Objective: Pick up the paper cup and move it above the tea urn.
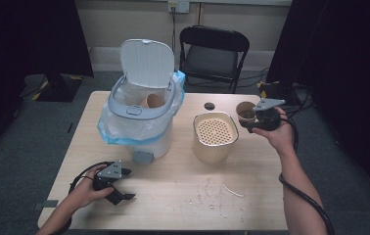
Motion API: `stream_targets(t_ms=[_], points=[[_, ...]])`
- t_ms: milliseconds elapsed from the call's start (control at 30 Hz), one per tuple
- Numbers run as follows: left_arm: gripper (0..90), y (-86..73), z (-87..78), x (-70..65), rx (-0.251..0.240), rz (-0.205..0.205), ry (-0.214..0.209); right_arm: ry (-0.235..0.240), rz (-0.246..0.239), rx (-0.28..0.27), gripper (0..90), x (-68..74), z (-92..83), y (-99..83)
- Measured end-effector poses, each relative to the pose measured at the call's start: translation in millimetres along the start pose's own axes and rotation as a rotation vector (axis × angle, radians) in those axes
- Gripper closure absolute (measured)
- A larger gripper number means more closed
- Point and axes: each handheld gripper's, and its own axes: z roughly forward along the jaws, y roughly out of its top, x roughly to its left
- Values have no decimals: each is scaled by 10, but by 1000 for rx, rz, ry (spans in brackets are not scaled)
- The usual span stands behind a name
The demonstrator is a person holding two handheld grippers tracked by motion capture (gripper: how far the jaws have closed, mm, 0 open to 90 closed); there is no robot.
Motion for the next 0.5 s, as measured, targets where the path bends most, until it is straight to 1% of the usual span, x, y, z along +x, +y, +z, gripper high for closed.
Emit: stream_targets(t_ms=[133,167,267,333,367,433,467,500], points=[[84,0,0,0,0,1,0,-3,-7,-5,328,-9,2,42],[83,0,0,0,0,1,-1,-12,-19,-8,329,-11,4,65],[83,0,0,2,0,3,-3,-27,-27,-13,329,-13,6,93],[83,0,0,0,0,1,-2,-31,-34,-12,329,-14,4,118],[83,0,0,2,0,3,-3,-37,-46,-11,329,-19,3,131],[82,0,0,2,1,3,-3,-37,-48,-10,330,-18,2,147],[82,0,0,2,1,4,-3,-46,-64,-5,330,-20,-5,175],[82,0,0,3,1,4,-4,-48,-67,-7,330,-21,-5,185]])
